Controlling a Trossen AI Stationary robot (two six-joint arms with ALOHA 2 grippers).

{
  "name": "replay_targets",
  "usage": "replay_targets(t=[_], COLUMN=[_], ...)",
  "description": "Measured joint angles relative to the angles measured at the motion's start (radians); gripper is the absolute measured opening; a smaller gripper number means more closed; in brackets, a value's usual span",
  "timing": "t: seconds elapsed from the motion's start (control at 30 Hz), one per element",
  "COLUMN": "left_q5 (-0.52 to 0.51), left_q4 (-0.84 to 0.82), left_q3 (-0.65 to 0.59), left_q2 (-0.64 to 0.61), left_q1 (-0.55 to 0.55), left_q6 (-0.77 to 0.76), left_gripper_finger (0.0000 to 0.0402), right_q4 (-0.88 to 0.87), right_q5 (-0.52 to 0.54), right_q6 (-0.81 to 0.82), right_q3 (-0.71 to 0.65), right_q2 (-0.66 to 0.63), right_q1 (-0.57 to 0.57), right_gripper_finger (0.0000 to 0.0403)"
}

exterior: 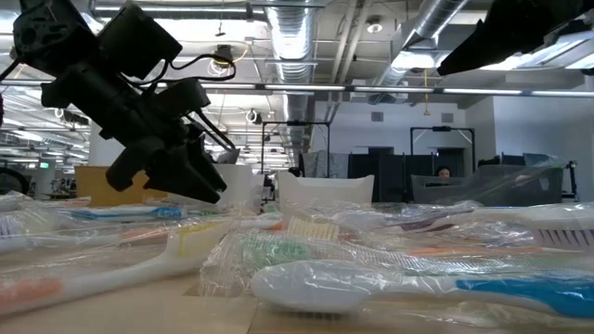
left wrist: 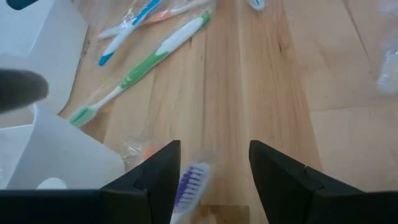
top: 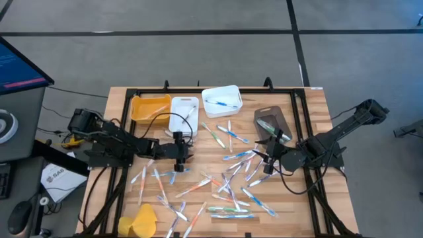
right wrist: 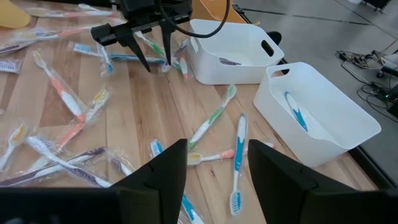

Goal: Pick & Place Toothbrushes
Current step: Put the purple toothbrush into the left white bin

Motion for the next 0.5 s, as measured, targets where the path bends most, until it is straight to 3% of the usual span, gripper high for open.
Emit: replay_targets(t=[0.5], left_q5=[0.013], left_q4=[-0.042], left_q3=[0.0], left_q2=[0.0], left_q1=[0.034], left_q6=[-0.029], left_gripper_finger=[0.0183], right_q4=[0.003], right_q5=[-0.001], right_q6=[0.0], right_q3=[0.0], right_q2=[0.0], right_q1=[0.0], right_gripper_finger=[0.0161])
